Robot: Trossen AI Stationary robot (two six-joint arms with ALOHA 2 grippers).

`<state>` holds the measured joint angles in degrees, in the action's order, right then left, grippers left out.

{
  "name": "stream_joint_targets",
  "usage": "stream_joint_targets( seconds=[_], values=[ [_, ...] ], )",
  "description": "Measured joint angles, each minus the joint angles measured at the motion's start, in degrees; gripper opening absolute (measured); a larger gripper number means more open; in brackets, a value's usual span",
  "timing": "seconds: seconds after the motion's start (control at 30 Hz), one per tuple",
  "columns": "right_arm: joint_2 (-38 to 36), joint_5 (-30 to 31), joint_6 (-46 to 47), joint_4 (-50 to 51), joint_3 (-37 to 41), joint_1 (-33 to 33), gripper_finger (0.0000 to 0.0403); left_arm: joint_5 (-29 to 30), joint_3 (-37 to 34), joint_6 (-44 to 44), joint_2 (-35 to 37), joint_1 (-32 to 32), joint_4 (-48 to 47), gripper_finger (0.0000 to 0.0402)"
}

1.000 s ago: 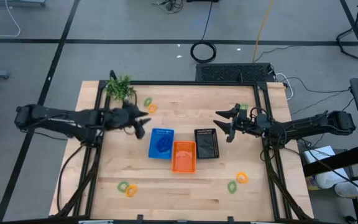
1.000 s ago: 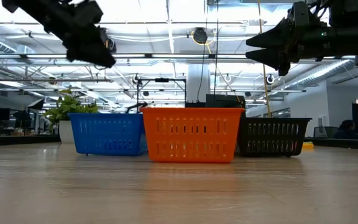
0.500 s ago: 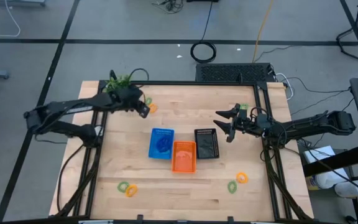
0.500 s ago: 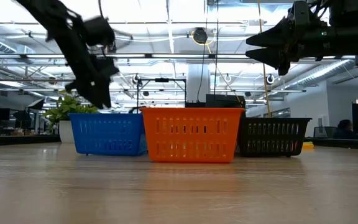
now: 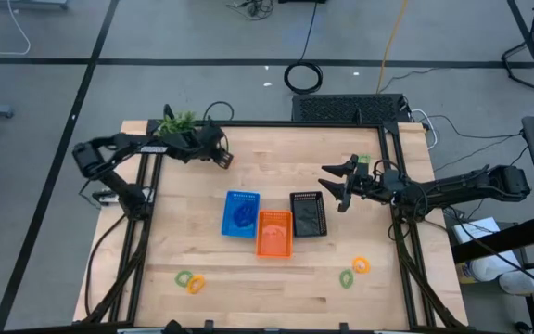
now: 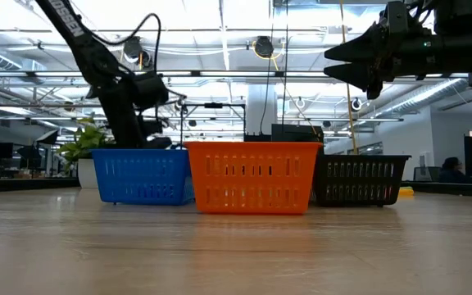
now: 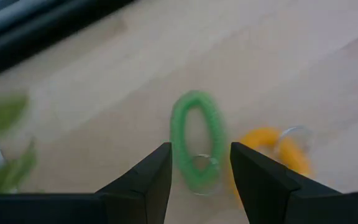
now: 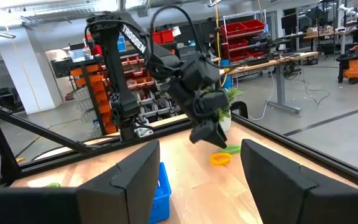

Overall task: Sort spring keychains
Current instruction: Put the green spring keychain into the black bin

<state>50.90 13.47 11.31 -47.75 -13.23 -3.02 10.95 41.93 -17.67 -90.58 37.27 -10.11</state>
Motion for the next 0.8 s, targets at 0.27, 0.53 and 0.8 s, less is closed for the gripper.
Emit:
stream_joint_targets(
  seconds=[0.27, 0.53, 0.8],
  values=[
    [0.0, 0.0, -0.01, 0.05, 0.0, 0.0, 0.0212, 0.04, 0.13, -0.1, -4.18, 0.38, 0.51, 0.0173],
    [0.01, -0.02, -0.02, 0.07, 0.0, 0.0, 0.0212, 0.55, 0.13, 0.8, -4.39, 0.34, 0.51, 0.0172],
    [0.01, -0.02, -0.02, 0.34, 0.0, -0.01, 0.0212, 0.8, 0.05, 1.55, -4.46, 0.33, 1.01, 0.0165]
  ],
)
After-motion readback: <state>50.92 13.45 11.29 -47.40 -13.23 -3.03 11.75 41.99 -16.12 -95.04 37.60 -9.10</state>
